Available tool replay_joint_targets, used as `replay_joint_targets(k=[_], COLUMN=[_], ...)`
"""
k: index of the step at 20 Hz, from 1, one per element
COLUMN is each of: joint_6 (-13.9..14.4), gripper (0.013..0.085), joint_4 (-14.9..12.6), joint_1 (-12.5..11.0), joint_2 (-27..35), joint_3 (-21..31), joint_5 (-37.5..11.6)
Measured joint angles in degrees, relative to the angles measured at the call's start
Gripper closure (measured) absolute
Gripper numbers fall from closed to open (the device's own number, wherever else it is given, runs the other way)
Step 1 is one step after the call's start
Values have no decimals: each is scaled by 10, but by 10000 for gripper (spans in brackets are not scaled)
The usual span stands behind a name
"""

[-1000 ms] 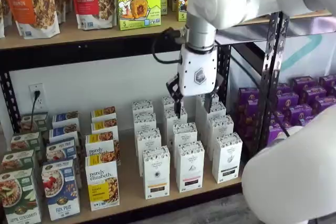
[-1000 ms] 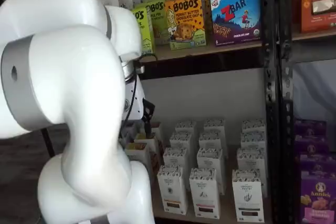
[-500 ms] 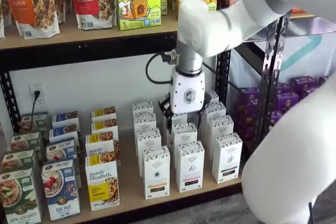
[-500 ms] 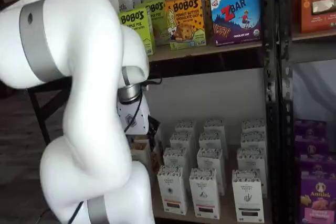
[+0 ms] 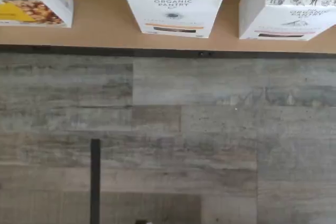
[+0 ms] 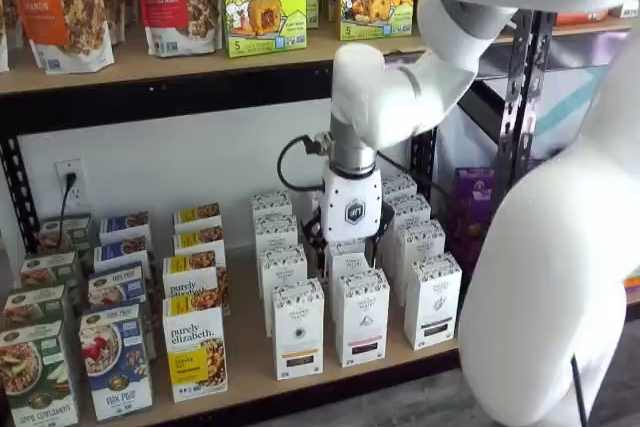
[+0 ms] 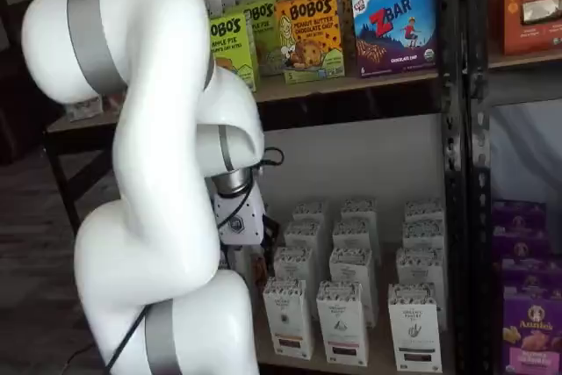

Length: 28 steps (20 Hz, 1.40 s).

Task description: Pick up the white box with a yellow strip in the middle, on the bottom shelf, the fourth box from the left

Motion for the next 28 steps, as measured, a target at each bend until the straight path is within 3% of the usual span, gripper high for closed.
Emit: replay_joint_targets(k=[8,16,28], joint_6=[-50,-48,-76], gripper=[130,130,130], joint_4=[32,5,27], joint_1=[-20,-41,-47], joint_2=[113,225,398], joint_3=[-30,-87,-224], joint_5=[-82,-125,-166])
